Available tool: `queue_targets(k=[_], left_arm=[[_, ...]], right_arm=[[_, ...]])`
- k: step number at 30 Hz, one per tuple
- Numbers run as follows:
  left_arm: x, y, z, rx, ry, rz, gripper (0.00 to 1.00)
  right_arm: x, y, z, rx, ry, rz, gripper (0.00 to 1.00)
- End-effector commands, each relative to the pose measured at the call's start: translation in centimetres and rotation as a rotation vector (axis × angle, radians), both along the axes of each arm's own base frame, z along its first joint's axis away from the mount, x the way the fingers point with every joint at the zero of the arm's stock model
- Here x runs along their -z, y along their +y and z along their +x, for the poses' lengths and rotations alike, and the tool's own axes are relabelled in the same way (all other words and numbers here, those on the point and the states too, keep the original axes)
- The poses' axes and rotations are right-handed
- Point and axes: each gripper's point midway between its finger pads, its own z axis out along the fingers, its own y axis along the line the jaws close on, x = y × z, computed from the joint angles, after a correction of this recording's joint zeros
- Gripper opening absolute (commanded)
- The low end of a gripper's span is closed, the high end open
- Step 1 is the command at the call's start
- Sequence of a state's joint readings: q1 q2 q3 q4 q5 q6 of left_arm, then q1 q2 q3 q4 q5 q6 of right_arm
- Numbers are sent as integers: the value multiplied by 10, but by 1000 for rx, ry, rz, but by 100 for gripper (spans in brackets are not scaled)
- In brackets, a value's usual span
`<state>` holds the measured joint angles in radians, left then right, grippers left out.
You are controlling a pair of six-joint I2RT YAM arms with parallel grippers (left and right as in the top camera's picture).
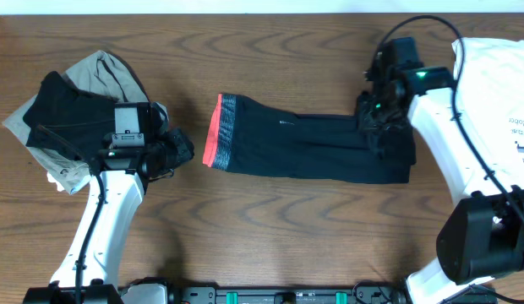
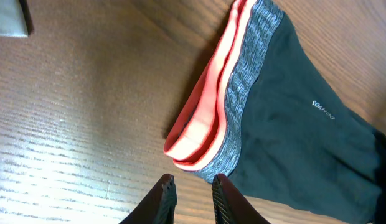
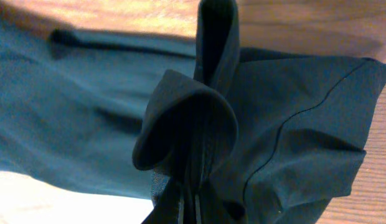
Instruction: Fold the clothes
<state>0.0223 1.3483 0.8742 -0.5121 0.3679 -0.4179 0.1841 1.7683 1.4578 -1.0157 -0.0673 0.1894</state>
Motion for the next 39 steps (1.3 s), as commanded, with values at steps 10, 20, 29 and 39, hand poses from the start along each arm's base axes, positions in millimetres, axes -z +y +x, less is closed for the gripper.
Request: queue_targets(k=[10, 20, 29, 39], left_arm=[[-4, -1, 1, 10, -7, -2, 24], [-4, -2, 1, 10, -7, -3, 24], [-4, -1, 1, 10, -6, -2, 24], [-4, -1, 1, 10, -6, -2, 24]], right_arm=[[21, 11, -23, -23, 59, -91, 1], [26, 16, -29, -42, 73, -95, 1], [18, 58, -21, -193, 24, 104, 31], [18, 57, -19, -206, 15, 98, 38]])
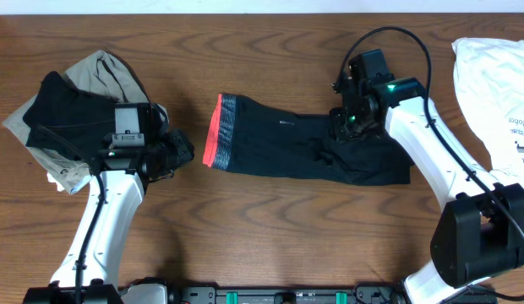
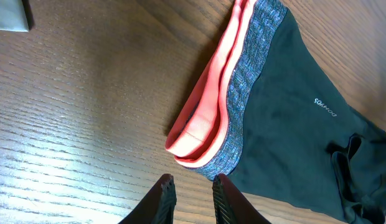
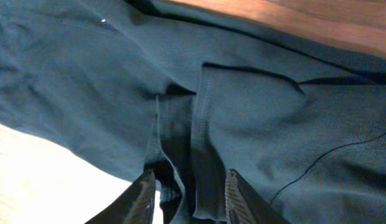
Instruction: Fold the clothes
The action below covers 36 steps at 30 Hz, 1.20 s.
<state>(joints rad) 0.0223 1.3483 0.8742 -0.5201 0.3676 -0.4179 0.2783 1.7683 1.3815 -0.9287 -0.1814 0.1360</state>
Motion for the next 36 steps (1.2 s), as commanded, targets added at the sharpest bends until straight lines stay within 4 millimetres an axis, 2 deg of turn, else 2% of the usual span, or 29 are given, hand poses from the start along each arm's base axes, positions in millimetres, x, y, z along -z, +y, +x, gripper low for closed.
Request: queue_targets(k=[1, 7, 12, 17, 23, 30, 33, 36], left_arm=[[-5, -2, 2, 10, -13, -3, 24], [-5, -2, 2, 10, -10, -3, 24], [-5, -2, 2, 10, -10, -3, 24], [-5, -2, 2, 10, -10, -3, 24], [-5, -2, 2, 10, -10, -3, 24], [-5, -2, 2, 10, -10, -3, 24], [-5, -2, 2, 10, -10, -3, 24], [-5, -2, 2, 10, -10, -3, 24]], right_arm=[[2, 4, -5, -32, 11, -2, 40], [11, 4, -11, -32, 27, -12, 46], [31, 3, -8, 39, 9, -7, 45], [48, 20, -1, 15, -75, 17, 42], [55, 26, 4, 0, -151, -43, 44], [62, 12, 3, 17, -171, -140, 49], [62, 10, 4, 21, -175, -151, 56], [64, 10, 3, 20, -167, -156, 57]])
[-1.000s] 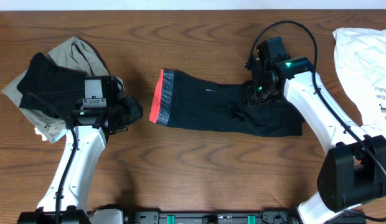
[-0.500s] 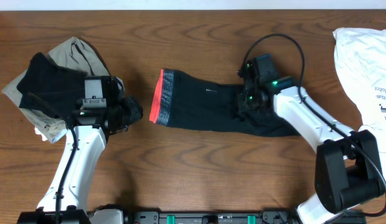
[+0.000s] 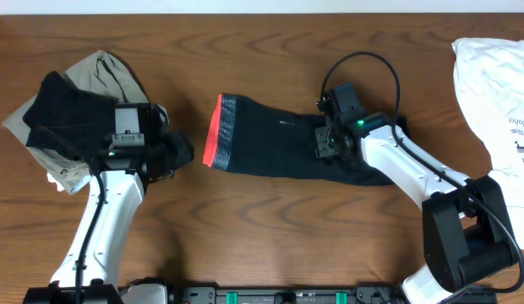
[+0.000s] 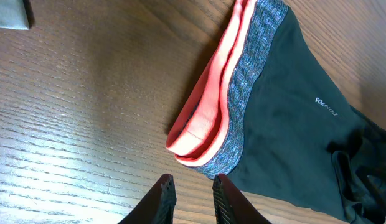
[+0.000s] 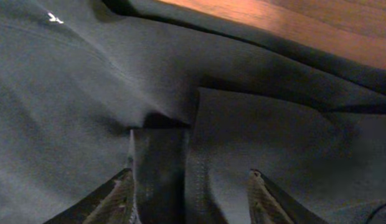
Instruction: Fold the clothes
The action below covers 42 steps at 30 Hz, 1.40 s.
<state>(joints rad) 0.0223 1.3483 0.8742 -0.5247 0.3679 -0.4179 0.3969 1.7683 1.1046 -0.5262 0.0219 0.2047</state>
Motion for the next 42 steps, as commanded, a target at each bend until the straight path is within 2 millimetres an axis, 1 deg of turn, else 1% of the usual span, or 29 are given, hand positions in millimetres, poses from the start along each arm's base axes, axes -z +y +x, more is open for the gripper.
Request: queue_targets(k=[1, 7, 12, 13, 14, 15, 17, 19, 20, 21, 25, 27, 32, 34, 42], left_arm=[[-5, -1, 3, 10, -15, -3, 24], [-5, -1, 3, 10, -15, -2, 24], [-5, -1, 3, 10, -15, -2, 24], [-5, -1, 3, 10, -15, -2, 24], [-5, -1, 3, 10, -15, -2, 24], [-5, -1, 3, 10, -15, -2, 24], [-5, -1, 3, 10, -15, -2, 24], [-5, -1, 3, 10, -15, -2, 24], [-5, -1, 3, 10, -15, -2, 24], [-5, -1, 3, 10, -15, -2, 24], [-5, -1, 3, 10, -15, -2, 24], [-5, -1, 3, 10, -15, -2, 24], [-5, -1, 3, 10, -15, -2, 24], [-5, -1, 3, 10, -15, -2, 24], [-5, -1, 3, 10, -15, -2, 25]], right_arm=[[6, -4, -3, 11, 8, -34, 57], [28, 1, -13, -12, 89, -21, 61], [41, 0, -17, -11, 121, -35, 61], [44, -1, -17, -10, 123, -40, 59], [44, -1, -16, -9, 122, -40, 54], [46, -2, -15, -6, 119, -48, 46], [45, -4, -11, 1, 101, -62, 20], [44, -6, -8, 6, 87, -72, 7], [43, -6, -7, 8, 83, -74, 3], [42, -6, -6, 10, 79, -75, 1], [35, -9, 2, 23, 49, -91, 1], [23, -9, 9, 29, 16, -94, 1], [-12, -7, 31, 49, -89, -87, 1], [-19, -5, 37, 52, -110, -81, 1], [-18, -5, 37, 69, -107, -74, 2]])
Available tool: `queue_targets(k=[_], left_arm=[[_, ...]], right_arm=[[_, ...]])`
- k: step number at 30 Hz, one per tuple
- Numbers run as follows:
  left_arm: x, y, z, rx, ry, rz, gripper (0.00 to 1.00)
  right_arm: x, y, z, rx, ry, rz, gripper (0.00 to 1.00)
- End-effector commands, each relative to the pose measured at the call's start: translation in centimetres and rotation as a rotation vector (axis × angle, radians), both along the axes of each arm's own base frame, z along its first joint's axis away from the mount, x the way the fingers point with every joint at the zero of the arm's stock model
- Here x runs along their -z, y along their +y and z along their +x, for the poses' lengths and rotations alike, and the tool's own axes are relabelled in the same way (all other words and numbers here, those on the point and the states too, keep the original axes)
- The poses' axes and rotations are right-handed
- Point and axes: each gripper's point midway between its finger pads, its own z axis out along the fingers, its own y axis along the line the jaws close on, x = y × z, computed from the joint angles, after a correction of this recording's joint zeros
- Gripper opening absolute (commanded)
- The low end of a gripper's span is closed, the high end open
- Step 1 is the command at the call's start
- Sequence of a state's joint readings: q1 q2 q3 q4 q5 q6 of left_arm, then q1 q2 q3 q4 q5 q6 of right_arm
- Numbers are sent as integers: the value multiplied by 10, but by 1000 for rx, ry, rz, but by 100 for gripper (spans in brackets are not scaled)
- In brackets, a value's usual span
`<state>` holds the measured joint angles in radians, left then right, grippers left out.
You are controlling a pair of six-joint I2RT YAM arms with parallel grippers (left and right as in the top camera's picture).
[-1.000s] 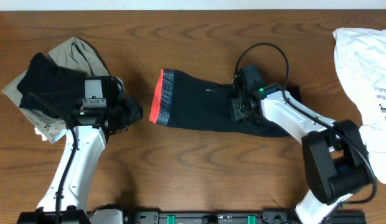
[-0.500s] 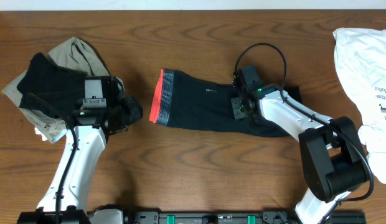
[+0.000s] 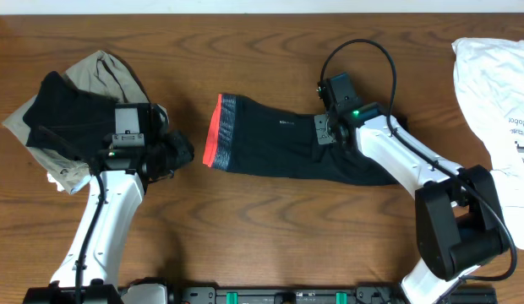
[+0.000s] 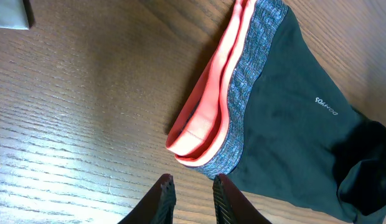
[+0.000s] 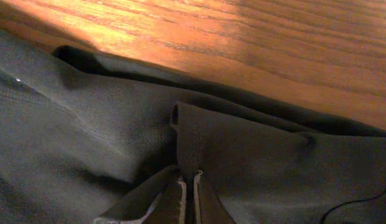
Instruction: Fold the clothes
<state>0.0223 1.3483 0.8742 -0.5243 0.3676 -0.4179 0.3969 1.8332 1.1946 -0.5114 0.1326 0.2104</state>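
Note:
Black leggings (image 3: 270,148) with a coral and grey waistband (image 3: 215,131) lie flat across the middle of the wooden table. My right gripper (image 3: 323,133) rests on their middle. In the right wrist view it (image 5: 187,186) is shut on a raised fold of the black fabric (image 5: 243,143). My left gripper (image 3: 184,152) hovers just left of the waistband. In the left wrist view it (image 4: 192,186) stands open over bare wood, a short way from the waistband (image 4: 208,112), with nothing between its fingers.
A heap of beige and black clothes (image 3: 72,110) lies at the far left behind my left arm. A white shirt (image 3: 499,93) lies at the right edge. The right arm's cable loops above the leggings.
My right gripper was wide open, pressed on the leggings' middle; now it is shut on a fold of the fabric there, slightly further back. The left arm has not moved.
My right gripper held the leg end at the leggings' right end. Then it was open further left, with the leg end lying on the leggings. It stood open near the middle, and now pinches the fabric there. The garment's right end now reaches less far. The left gripper stayed open beside the waistband.

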Motion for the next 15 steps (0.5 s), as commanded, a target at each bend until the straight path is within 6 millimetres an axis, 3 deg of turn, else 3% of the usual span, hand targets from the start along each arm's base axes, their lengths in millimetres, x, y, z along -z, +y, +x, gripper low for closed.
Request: queue_targets(k=[1, 3, 10, 13, 15], left_arm=[[-5, -1, 3, 10, -15, -3, 24], [-5, -1, 3, 10, -14, -3, 25], [-5, -2, 2, 10, -11, -3, 25], [-5, -2, 2, 10, -12, -3, 48], [-6, -2, 4, 10, -20, -3, 52]], right_arm=[[-10, 2, 4, 19, -30, 2, 8], [-10, 4, 3, 13, -24, 8, 25], [-10, 10, -6, -50, 17, 34, 32], [-18, 1, -9, -32, 18, 30, 36], [-26, -7, -9, -14, 13, 33, 36]])
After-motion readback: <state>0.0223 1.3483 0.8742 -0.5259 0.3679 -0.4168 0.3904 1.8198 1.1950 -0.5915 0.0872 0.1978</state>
